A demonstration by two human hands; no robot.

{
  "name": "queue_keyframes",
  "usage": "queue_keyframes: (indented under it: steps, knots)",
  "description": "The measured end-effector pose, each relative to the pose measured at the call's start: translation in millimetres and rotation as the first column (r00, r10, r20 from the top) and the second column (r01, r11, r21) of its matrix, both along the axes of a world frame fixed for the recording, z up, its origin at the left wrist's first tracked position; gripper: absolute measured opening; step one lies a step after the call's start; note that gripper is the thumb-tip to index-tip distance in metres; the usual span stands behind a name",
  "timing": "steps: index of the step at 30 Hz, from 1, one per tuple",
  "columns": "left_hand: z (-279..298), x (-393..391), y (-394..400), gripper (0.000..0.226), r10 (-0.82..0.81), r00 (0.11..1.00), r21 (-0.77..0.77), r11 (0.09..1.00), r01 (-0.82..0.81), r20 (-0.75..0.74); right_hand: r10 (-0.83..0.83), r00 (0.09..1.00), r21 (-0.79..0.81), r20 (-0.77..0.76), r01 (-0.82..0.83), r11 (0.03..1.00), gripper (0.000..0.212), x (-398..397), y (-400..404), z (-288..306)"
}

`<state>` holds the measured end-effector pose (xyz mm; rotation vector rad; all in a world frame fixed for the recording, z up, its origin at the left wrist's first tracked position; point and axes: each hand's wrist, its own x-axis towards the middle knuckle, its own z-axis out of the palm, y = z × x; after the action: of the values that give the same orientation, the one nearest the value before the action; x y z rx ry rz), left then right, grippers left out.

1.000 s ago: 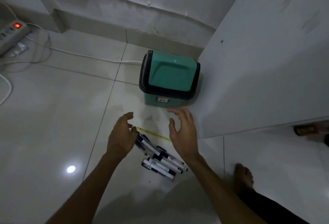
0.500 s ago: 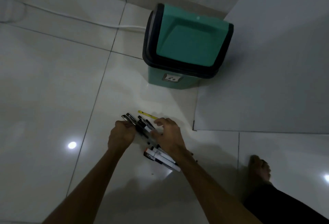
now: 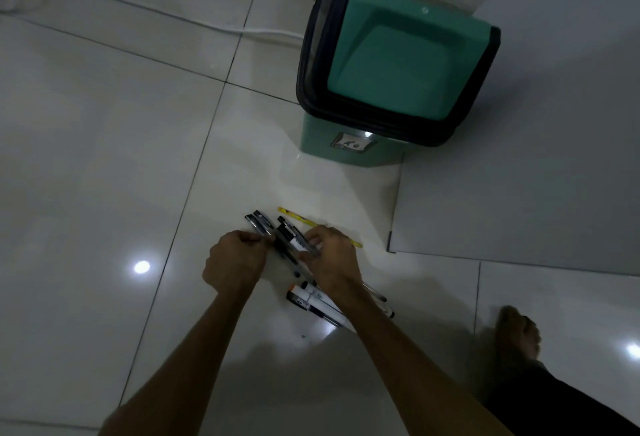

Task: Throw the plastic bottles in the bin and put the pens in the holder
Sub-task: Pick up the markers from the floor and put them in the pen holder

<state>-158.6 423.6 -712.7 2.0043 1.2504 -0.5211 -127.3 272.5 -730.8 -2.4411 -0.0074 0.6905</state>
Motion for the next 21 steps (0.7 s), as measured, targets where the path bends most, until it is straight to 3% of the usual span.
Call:
queue_keyframes:
  steps: [8, 14, 21]
  knots:
    - [-2, 2, -8, 0.037, 0.136, 0.99, -0.095, 0.987, -0.133, 0.034, -0.026, 0.997, -0.041, 0.071, 0.029, 0.999, 0.027, -3, -1, 5]
    - [-7, -1, -15, 0.037, 0.23, 0.968, -0.122, 0.968, -0.217, 0.1, -0.07, 0.997, -0.015, 0.043, 0.07, 0.997, 0.024, -1, -1, 5]
    - [-12, -6, -10, 0.032, 0.211, 0.97, -0.105, 0.974, -0.199, 0.122, -0.145, 0.985, 0.034, 0.092, 0.143, 0.989, 0.019, -5, 2, 6]
